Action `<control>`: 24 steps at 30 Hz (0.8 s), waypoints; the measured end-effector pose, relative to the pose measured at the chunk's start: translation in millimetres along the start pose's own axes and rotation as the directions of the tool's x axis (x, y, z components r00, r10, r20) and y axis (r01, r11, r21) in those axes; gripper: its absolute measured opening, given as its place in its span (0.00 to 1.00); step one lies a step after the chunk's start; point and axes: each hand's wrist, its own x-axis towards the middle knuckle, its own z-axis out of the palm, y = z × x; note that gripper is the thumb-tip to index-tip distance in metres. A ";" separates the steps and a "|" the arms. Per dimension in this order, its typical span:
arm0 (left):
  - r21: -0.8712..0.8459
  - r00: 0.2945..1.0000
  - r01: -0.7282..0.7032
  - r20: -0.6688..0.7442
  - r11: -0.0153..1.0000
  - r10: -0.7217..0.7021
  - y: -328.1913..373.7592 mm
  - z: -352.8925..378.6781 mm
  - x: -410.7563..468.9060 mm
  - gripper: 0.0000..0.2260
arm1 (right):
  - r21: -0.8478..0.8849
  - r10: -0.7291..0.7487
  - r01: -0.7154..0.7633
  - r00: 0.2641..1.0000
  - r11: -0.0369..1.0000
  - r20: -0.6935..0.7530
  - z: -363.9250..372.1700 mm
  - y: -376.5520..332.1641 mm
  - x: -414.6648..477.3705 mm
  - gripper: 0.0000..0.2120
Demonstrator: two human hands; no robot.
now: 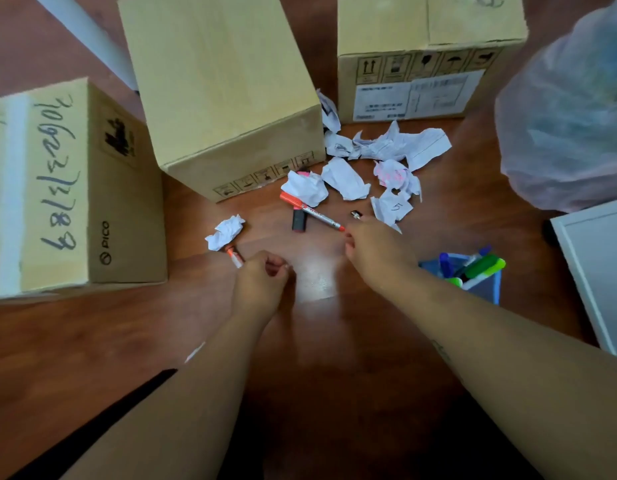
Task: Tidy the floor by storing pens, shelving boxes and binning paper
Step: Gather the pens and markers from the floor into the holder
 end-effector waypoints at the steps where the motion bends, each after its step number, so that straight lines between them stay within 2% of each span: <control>1: 0.016 1.000 0.010 -0.028 1.000 -0.010 -5.3 -1.7 2.0 0.06 | -0.023 0.012 -0.011 1.000 1.000 0.005 4.4 0.6 4.1 0.11; 4: 0.096 0.992 0.037 -0.127 0.995 -0.025 -15.8 -4.8 5.8 0.06 | -0.041 0.024 -0.024 1.000 0.999 0.003 11.4 5.3 15.2 0.11; 8: 0.096 0.968 0.120 -0.231 0.988 -0.095 -27.0 -4.9 12.8 0.10 | 0.020 0.003 -0.003 1.000 1.000 0.024 16.2 2.8 30.7 0.10; 11: 0.112 0.950 0.148 -0.293 0.983 -0.110 -32.4 -5.1 15.2 0.08 | 0.053 -0.019 0.019 1.000 0.998 0.001 17.4 -4.5 38.4 0.11; 13: 0.105 0.928 0.212 -0.333 0.972 -0.166 -32.8 -6.2 16.3 0.16 | 0.097 -0.014 0.015 1.000 0.995 -0.019 19.0 -8.7 43.0 0.11; 17: 0.051 0.910 0.305 -0.311 0.951 -0.275 -37.0 -7.0 20.5 0.16 | 0.106 0.044 -0.042 0.999 0.993 -0.012 23.6 -11.4 52.5 0.09; 24: 0.066 0.956 0.238 -0.189 0.969 -0.223 -32.0 -11.1 20.1 0.08 | 0.059 0.064 -0.068 0.996 0.996 0.064 18.6 -5.2 53.5 0.08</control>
